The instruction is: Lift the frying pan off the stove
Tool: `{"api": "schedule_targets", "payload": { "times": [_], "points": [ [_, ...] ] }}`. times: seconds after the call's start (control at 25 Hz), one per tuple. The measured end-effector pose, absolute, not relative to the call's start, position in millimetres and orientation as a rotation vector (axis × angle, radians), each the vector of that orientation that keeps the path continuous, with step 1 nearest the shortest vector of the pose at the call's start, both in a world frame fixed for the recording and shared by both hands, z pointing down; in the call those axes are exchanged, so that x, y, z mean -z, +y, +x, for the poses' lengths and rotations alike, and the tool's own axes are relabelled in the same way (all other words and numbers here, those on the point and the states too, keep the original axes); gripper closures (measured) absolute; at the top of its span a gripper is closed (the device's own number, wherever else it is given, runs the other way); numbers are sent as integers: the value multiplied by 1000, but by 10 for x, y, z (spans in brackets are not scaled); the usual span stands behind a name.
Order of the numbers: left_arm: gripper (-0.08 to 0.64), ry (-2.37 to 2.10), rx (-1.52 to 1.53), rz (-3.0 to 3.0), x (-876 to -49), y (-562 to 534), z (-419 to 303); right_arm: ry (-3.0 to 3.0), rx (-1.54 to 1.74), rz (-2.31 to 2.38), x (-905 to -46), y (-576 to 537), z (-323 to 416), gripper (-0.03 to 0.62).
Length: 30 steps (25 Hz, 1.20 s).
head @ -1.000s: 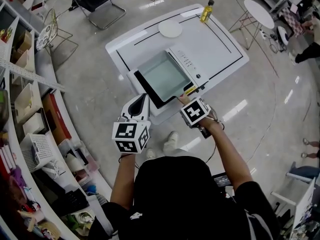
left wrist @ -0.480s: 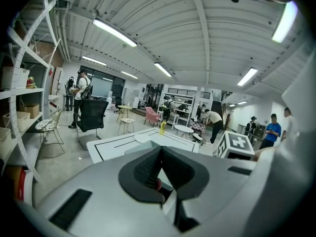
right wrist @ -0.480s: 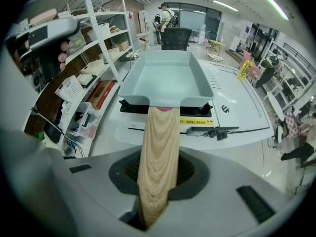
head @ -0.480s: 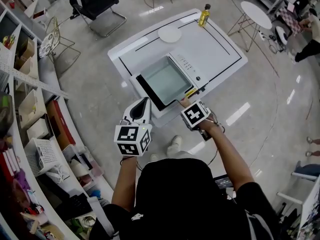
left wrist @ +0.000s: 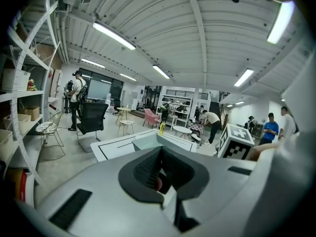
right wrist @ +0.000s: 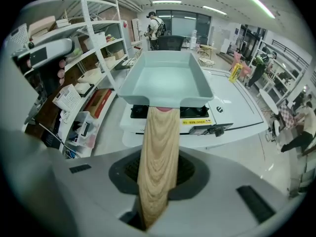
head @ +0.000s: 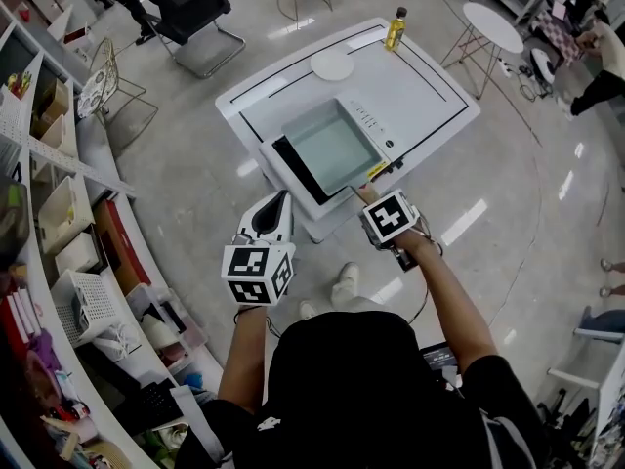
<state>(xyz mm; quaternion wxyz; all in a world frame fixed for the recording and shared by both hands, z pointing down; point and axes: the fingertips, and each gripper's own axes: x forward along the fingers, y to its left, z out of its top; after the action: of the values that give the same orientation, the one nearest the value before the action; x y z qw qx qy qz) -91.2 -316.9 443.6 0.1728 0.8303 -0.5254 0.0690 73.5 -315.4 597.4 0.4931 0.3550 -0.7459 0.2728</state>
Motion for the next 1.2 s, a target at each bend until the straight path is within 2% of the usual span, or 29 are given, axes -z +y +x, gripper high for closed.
{"api": "schedule_targets", "payload": {
  "times": [1.2],
  "points": [
    [549, -1457, -162, 2466, -4218, -1949, -1512, -1903, -596, 1013, -5378, -2070, 44, 526]
  ]
}}
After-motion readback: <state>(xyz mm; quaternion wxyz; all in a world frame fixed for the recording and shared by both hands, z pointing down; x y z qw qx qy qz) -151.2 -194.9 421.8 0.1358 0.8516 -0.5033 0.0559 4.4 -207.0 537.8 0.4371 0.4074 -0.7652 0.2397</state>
